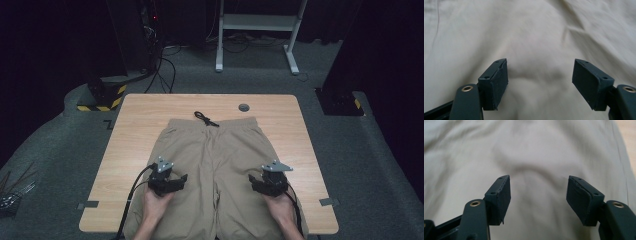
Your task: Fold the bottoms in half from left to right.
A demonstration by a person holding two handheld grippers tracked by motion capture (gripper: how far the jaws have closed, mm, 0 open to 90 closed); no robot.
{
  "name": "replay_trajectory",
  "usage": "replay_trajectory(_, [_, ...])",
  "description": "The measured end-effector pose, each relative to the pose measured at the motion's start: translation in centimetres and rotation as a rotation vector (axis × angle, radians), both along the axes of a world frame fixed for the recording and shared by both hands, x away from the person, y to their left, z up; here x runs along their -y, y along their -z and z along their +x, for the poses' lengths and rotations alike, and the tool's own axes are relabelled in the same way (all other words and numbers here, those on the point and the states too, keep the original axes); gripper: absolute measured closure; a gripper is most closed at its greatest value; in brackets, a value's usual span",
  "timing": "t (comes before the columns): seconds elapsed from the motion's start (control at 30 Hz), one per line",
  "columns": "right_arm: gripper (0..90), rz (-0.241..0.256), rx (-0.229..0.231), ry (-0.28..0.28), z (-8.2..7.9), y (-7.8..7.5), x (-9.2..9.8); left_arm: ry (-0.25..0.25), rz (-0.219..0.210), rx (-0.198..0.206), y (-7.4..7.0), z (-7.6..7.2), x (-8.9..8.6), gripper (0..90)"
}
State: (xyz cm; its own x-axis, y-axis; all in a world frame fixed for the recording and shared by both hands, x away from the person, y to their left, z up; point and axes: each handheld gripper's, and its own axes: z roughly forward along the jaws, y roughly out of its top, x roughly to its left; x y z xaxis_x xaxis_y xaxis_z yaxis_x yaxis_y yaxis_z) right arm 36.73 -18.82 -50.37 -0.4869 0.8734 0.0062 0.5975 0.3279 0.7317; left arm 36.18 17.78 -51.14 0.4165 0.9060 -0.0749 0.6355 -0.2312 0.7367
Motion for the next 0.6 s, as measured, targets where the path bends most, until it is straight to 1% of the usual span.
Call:
replay_trajectory(0.13, [37.7, -0.020, 0.024, 0.010, 2.5, -0.1, -1.3, -0.022, 0.054, 0.026, -0.1, 2.0, 0.6, 29.5])
replay_trajectory(0.2, [37.7, -0.023, 0.020, 0.019, 3.7, -0.1, -1.6, -0.032, 0.064, 0.022, 0.0, 2.8, 0.7, 29.6])
replay_trajectory(0.27, [37.8, -0.026, 0.020, 0.029, 4.4, 0.0, -1.8, -0.033, 0.078, 0.011, 0.2, 3.4, 0.7, 29.6])
replay_trajectory(0.3, [37.6, -0.034, 0.015, 0.031, 4.8, 0.0, -1.8, -0.033, 0.078, 0.011, 0.2, 3.4, 0.7, 29.6])
replay_trajectory(0.33, [37.6, -0.034, 0.015, 0.031, 4.8, 0.0, -1.8, -0.029, 0.090, -0.004, 0.4, 3.6, 0.8, 29.6])
replay_trajectory(0.37, [37.3, -0.040, -0.009, 0.035, 5.3, 0.3, -1.7, -0.019, 0.107, -0.020, 0.7, 3.7, 0.9, 29.6])
replay_trajectory(0.4, [37.1, -0.046, -0.018, 0.035, 5.4, 0.5, -1.7, -0.019, 0.094, -0.015, 0.9, 3.6, 0.9, 29.2])
replay_trajectory(0.47, [36.7, -0.065, -0.044, 0.027, 5.4, 1.0, -1.7, -0.020, 0.087, -0.008, 0.9, 3.4, 0.8, 29.8])
replay_trajectory(0.5, [36.8, -0.061, -0.048, 0.023, 5.3, 1.2, -1.6, -0.015, 0.091, -0.005, 0.9, 3.3, 0.7, 30.0])
replay_trajectory(0.53, [36.7, -0.051, -0.039, 0.022, 5.1, 1.4, -1.4, -0.016, 0.087, 0.000, 1.0, 3.2, 0.7, 30.1])
replay_trajectory(0.6, [36.6, -0.047, -0.028, 0.023, 4.5, 1.5, -1.4, -0.012, 0.085, 0.005, 1.1, 2.9, 0.7, 30.3])
